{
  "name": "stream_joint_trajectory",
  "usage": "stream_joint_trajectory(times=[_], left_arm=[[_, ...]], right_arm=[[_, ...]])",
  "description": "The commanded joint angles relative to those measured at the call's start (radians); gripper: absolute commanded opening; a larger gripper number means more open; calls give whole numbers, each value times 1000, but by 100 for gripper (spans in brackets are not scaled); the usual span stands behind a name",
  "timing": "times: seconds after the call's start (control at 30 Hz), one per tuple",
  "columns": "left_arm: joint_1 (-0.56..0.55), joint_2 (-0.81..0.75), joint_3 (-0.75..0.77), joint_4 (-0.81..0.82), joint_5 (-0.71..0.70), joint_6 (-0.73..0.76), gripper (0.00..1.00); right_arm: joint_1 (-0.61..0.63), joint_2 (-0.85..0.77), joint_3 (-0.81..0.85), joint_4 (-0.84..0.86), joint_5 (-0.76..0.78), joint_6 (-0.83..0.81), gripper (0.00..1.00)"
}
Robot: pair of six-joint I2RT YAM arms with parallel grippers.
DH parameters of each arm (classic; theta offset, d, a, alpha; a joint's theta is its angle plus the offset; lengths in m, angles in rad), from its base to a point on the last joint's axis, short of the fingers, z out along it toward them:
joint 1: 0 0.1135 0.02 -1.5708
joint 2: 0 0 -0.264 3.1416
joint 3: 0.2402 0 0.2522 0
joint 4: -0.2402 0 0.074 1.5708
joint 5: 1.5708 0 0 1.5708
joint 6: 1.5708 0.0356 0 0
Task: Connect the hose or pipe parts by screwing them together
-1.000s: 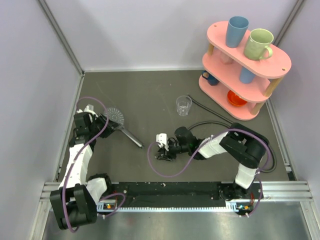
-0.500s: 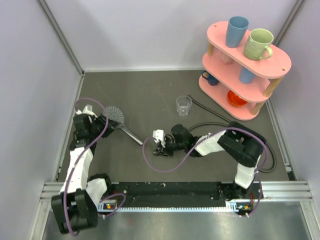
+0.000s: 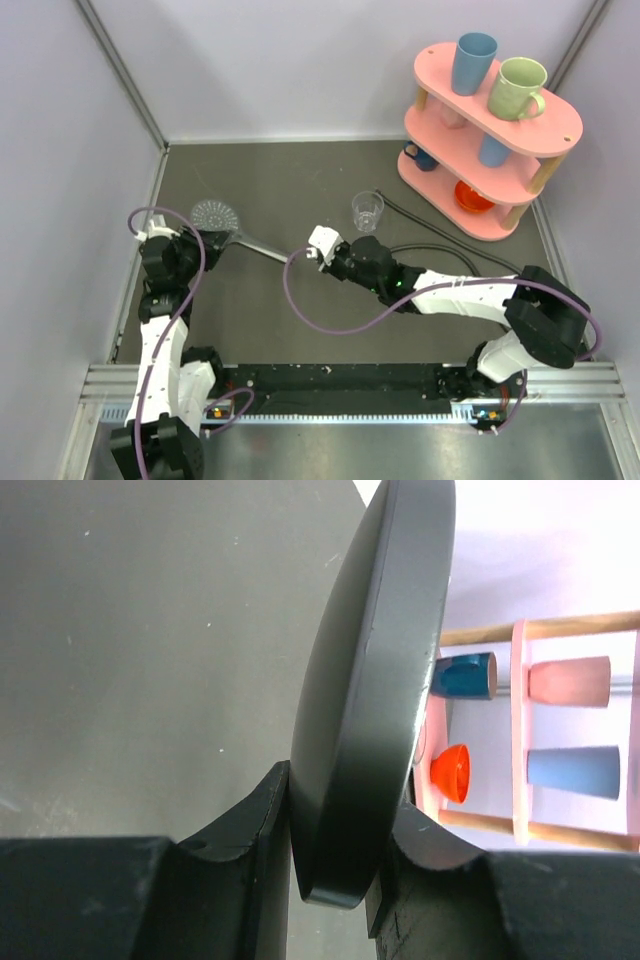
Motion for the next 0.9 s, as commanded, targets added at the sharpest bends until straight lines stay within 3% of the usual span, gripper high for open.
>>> stream_joint_trajectory(times=[0.0,0.17,0.5,0.87], left_arm=[[2,-28,83,-19,-73,-121,0],[0,-37,93,-64,-98,-210,0],[-4,-48,89,-62,-38,-275,0],[-8,-56,108,-59,-21,-262,0]], right_arm=[[74,-23,39,-16,265,-160,0],[145,-6,39,111,389,-305,0],[154,-37,-13,282,250,-236,0],[157,-49,-114,430,121,-308,0]])
